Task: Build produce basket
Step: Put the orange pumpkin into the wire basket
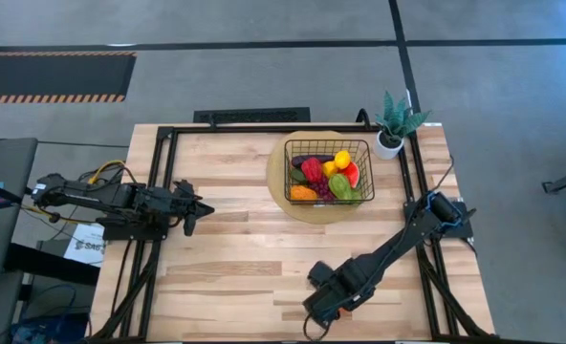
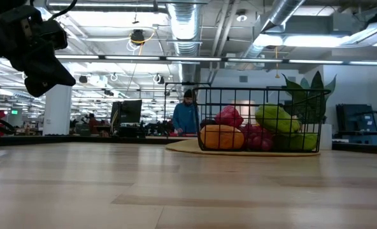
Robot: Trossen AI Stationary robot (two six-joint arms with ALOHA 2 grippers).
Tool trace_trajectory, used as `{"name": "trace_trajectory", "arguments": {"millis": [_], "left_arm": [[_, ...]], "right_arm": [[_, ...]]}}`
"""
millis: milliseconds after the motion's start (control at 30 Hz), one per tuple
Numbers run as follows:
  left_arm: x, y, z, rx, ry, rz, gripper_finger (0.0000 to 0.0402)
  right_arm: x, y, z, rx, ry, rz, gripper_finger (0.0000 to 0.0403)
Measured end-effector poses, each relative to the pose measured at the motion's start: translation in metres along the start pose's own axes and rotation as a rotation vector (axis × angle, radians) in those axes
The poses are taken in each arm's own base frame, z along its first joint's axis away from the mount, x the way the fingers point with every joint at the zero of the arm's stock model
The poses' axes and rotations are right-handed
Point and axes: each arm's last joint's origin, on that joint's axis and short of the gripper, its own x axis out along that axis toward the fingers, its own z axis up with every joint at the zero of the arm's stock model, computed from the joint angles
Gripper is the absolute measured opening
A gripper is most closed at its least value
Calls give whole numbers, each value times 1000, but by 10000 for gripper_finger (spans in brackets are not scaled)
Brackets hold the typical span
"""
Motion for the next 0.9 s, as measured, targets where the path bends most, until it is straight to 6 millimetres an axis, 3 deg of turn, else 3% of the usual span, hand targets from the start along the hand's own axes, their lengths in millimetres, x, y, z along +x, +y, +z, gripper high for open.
{"name": "trace_trajectory", "arguments": {"millis": [133, 467, 733, 900], "left_arm": [[0, 0, 0, 0, 1, 0, 0], [0, 0, 0, 0, 0, 0, 0], [0, 0, 0, 0, 0, 0, 0], [0, 0, 0, 0, 0, 0, 0]], "right_arm": [[-1, -11, 6, 187, 13, -98, 360], [6, -13, -9, 95, 88, -135, 372], [6, -11, -12, 108, 82, -125, 372], [17, -6, -12, 150, 68, -66, 380]]}}
